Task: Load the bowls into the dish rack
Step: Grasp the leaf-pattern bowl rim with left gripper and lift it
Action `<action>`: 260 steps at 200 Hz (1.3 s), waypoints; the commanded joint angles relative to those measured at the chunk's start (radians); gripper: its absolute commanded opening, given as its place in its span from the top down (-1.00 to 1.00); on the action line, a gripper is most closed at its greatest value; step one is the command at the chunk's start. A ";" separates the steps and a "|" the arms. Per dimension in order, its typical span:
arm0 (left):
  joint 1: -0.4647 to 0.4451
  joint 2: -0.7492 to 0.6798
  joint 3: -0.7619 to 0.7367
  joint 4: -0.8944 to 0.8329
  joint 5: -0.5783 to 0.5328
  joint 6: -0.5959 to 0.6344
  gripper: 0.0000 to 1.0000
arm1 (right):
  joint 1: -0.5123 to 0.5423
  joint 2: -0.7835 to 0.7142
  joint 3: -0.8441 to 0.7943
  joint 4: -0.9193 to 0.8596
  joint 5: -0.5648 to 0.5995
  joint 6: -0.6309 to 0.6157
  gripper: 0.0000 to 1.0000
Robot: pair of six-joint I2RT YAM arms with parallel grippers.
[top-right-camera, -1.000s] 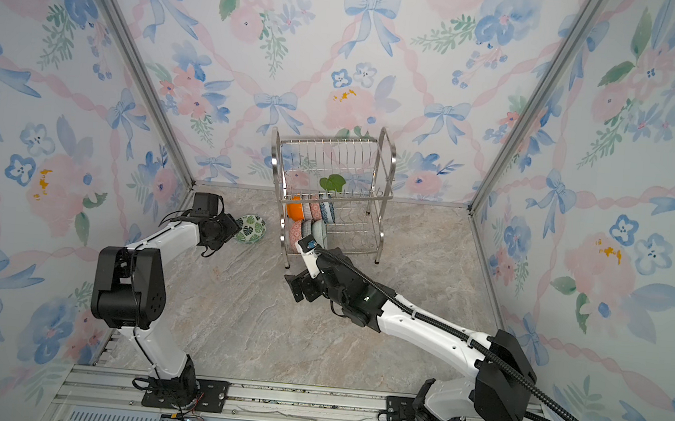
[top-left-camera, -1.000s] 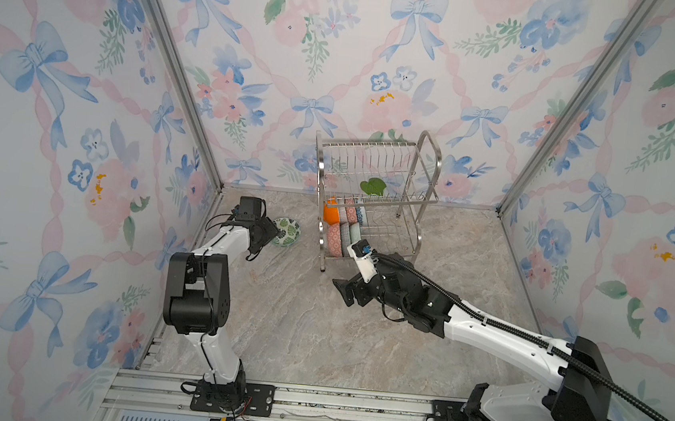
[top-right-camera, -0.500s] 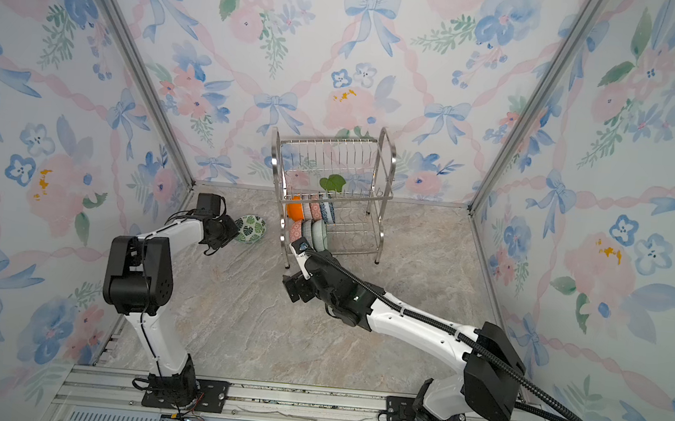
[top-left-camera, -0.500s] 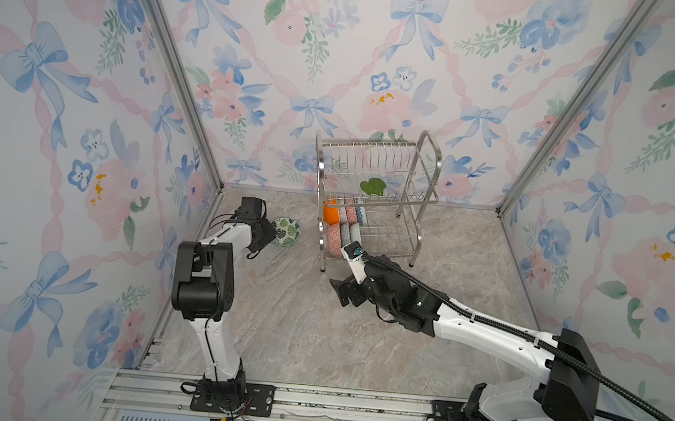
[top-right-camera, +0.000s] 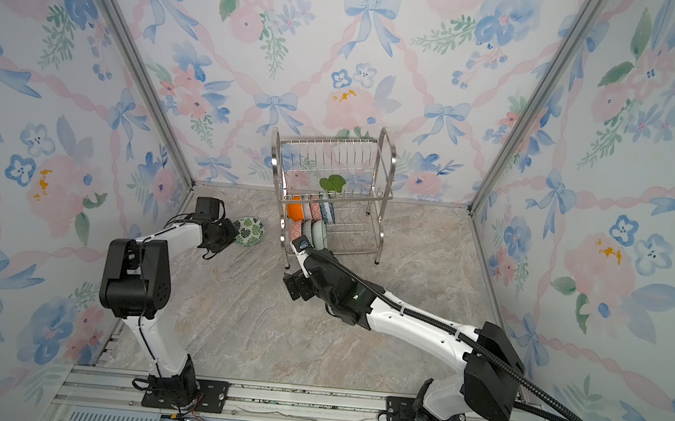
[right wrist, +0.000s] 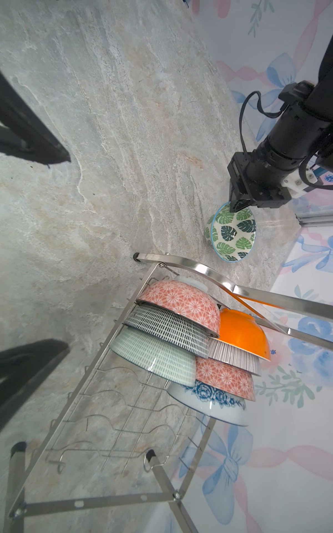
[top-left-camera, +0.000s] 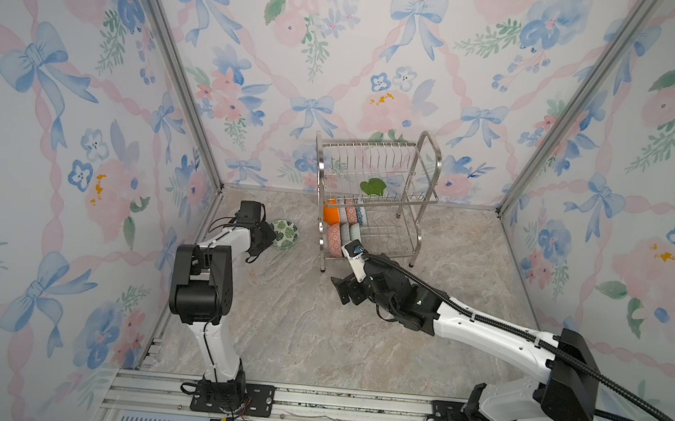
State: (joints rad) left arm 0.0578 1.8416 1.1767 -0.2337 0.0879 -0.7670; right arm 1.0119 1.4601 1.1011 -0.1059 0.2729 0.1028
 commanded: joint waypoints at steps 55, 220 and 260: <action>-0.131 -0.389 -0.271 -0.099 0.062 0.102 1.00 | -0.012 -0.035 0.005 -0.073 0.004 -0.016 -0.93; -0.774 -0.355 -0.225 -0.165 -0.059 -0.014 1.00 | -0.268 -0.290 -0.231 -0.182 -0.017 0.067 -0.93; -0.844 -0.222 -0.125 -0.166 -0.048 0.004 1.00 | -0.271 -0.289 -0.269 -0.200 -0.022 0.096 -0.93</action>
State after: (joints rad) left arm -0.7624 1.5715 0.9890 -0.4217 0.0376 -0.7635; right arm 0.7525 1.1652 0.8562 -0.2352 0.2691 0.1768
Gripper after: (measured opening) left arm 0.059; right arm 0.965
